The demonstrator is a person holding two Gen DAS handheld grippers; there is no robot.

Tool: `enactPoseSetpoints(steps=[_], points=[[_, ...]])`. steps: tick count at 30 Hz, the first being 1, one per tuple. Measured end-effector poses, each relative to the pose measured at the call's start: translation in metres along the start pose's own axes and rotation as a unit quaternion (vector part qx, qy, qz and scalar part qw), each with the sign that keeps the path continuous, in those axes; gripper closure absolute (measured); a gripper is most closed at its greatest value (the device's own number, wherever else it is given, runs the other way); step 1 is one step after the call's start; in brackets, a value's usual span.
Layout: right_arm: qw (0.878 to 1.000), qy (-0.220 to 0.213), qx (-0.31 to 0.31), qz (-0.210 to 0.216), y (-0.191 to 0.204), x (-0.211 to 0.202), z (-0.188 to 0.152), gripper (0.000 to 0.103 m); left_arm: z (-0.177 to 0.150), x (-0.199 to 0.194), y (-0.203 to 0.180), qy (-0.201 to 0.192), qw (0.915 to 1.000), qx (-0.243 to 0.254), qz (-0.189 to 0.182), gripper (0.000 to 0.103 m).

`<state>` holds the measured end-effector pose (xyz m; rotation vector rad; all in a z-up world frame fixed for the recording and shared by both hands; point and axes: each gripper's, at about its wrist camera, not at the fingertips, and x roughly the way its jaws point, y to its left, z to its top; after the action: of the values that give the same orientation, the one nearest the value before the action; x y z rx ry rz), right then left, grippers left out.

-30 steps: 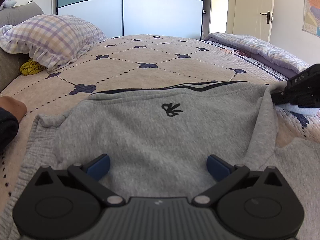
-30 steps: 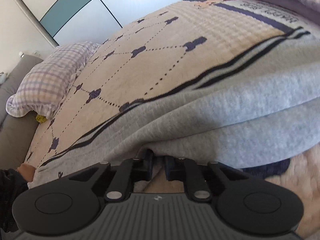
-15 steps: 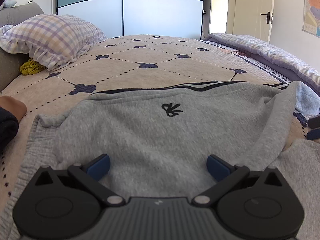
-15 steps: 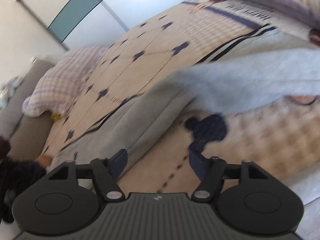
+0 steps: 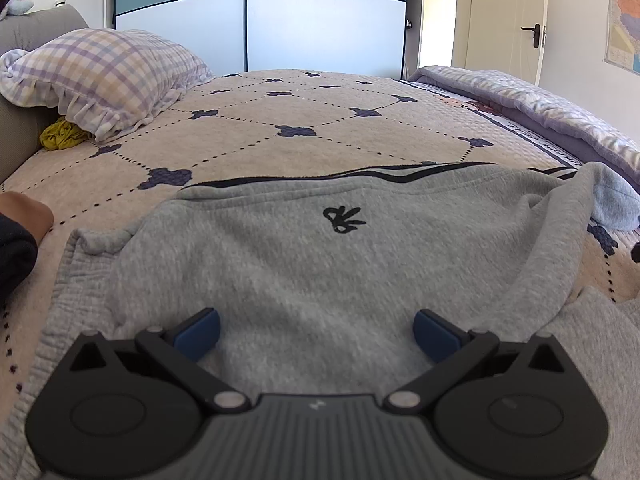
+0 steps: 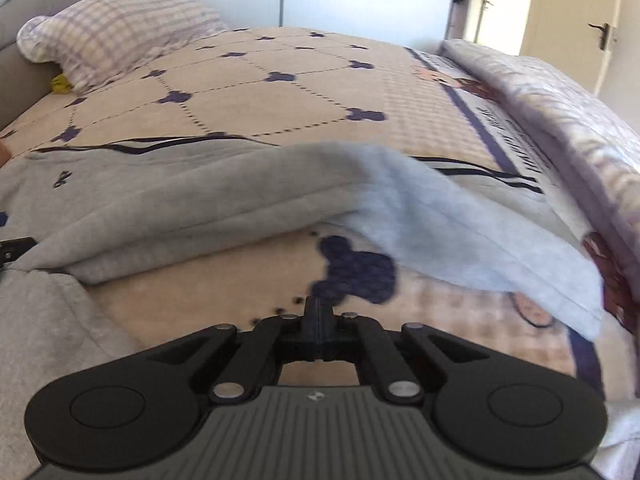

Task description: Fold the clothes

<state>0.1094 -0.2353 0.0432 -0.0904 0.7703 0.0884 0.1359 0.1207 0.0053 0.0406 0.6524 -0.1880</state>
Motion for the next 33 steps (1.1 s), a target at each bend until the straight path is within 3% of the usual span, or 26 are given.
enactPoseSetpoints(steps=[2,4,6,8,10,12,13,14,15,16,20,25,30,33], points=[[0.999,0.001,-0.009,0.051,-0.003,-0.016,-0.01,0.09,0.0,0.0,0.0,0.0,1.0,0.0,0.0,0.0],[0.991,0.004,-0.041,0.125,0.014,-0.032,-0.023,0.044,0.0,0.0,0.0,0.0,1.0,0.0,0.0,0.0],[0.985,-0.002,-0.085,0.152,0.038,-0.044,-0.033,0.024,0.0,0.0,0.0,0.0,1.0,0.0,0.0,0.0],[0.98,-0.004,-0.124,0.157,0.058,-0.047,-0.043,0.018,0.0,0.0,0.0,0.0,1.0,0.0,0.0,0.0],[0.974,0.022,-0.15,0.169,0.072,-0.042,-0.051,0.022,0.0,0.0,0.0,0.0,1.0,0.0,0.0,0.0],[0.97,0.045,-0.158,0.181,0.079,-0.037,-0.056,0.033,0.0,0.0,0.0,0.0,1.0,0.0,0.0,0.0],[0.97,0.05,-0.151,0.185,0.078,-0.038,-0.055,0.053,0.0,0.0,0.0,0.0,1.0,0.0,0.0,0.0],[0.97,0.058,-0.149,0.181,0.076,-0.039,-0.053,0.066,0.0,0.0,0.0,0.0,1.0,0.0,0.0,0.0],[0.972,0.066,-0.149,0.171,0.075,-0.041,-0.051,0.094,0.0,0.0,0.0,0.0,1.0,0.0,0.0,0.0],[0.972,0.074,-0.15,0.167,0.073,-0.043,-0.052,0.1,0.0,0.0,0.0,0.0,1.0,0.0,0.0,0.0],[0.967,0.105,-0.175,0.155,0.064,-0.059,-0.062,0.103,0.0,0.0,0.0,0.0,1.0,0.0,0.0,0.0],[0.968,0.139,-0.189,0.087,0.028,-0.079,-0.087,0.103,0.0,0.0,0.0,0.0,1.0,0.0,0.0,0.0],[0.979,0.124,-0.154,-0.041,-0.022,-0.081,-0.095,0.102,0.0,0.0,0.0,0.0,1.0,-0.001,0.0,0.0],[0.982,0.114,-0.145,-0.051,-0.027,-0.08,-0.101,0.101,0.0,0.0,0.0,0.0,1.0,-0.001,0.0,0.0]])
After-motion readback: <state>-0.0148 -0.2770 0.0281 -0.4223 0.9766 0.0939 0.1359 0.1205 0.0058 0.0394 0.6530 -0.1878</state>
